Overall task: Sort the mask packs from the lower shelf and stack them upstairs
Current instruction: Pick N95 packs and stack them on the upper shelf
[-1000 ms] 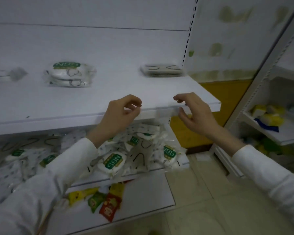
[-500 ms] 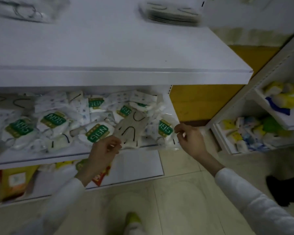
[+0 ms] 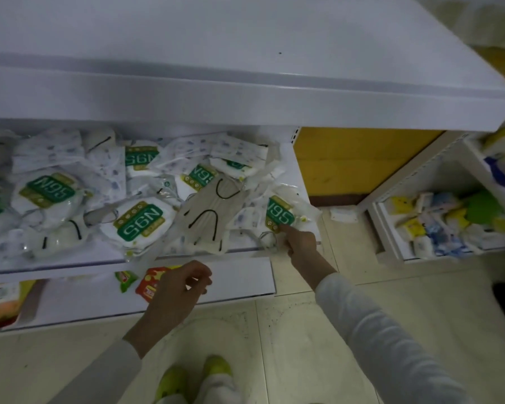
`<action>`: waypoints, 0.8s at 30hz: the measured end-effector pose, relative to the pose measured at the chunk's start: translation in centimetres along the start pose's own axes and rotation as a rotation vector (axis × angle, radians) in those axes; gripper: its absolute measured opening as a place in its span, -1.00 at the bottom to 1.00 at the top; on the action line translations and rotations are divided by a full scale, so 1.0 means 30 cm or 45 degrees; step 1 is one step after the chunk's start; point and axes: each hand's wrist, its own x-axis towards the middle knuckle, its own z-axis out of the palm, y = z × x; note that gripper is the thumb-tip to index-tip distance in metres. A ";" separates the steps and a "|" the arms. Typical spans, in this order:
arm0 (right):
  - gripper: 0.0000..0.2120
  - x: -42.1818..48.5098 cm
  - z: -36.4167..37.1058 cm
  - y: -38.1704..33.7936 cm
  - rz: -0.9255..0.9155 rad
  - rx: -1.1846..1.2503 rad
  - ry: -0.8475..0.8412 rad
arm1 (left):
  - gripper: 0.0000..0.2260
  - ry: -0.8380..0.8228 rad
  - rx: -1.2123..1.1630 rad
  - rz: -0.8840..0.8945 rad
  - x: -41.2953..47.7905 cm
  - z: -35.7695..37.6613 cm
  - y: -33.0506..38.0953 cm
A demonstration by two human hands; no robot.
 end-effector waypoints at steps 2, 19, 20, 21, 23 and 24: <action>-0.81 0.002 -0.005 -0.010 -0.075 0.019 -0.017 | -0.80 -0.012 0.035 0.006 0.005 -0.004 -0.005; -0.70 -0.349 -0.134 -0.097 -0.813 0.405 -0.221 | -0.83 -0.043 -0.480 -0.183 0.037 -0.101 0.005; -0.69 -0.374 -0.100 -0.084 -0.803 0.399 -0.356 | -0.68 -0.026 -0.617 -0.235 0.040 -0.118 0.008; -0.68 -0.398 -0.061 -0.068 -0.784 0.369 -0.485 | -0.57 -0.009 -0.743 -0.277 0.041 -0.139 0.008; -0.66 -0.445 0.034 -0.027 -0.726 0.268 -0.701 | -0.40 -0.016 -0.965 -0.314 0.037 -0.189 0.004; -0.62 -0.472 0.091 -0.003 -0.680 0.210 -0.800 | -0.33 -0.026 -1.061 -0.331 0.029 -0.218 -0.006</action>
